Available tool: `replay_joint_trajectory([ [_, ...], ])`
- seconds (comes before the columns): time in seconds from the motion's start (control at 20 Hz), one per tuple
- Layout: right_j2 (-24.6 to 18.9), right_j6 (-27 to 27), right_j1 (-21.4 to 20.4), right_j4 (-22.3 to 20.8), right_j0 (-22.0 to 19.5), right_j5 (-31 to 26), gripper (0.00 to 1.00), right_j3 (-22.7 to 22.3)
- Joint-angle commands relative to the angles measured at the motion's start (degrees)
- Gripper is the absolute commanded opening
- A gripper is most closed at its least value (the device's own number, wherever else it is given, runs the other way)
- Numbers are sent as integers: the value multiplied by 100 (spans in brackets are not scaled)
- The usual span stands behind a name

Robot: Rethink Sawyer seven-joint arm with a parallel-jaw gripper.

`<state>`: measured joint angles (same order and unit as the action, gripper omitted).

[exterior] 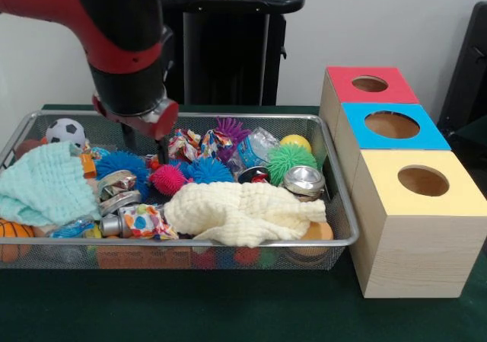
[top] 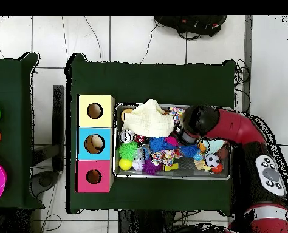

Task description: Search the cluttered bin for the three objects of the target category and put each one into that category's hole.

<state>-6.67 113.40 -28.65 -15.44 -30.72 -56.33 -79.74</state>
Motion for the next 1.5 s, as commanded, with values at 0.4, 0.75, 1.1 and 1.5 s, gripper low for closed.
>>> replay_joint_trajectory([
  [0.4, -833, -2039, -570, -1392, -1023, 1466, 100, -1787],
  [0.75, -836, -1439, -430, -1820, -906, 1894, 100, -1968],
  [1.1, -685, -992, -476, -2283, -831, 2689, 100, -2334],
  [1.5, -1053, -1488, -399, -2260, -1562, 2668, 100, -2307],
])
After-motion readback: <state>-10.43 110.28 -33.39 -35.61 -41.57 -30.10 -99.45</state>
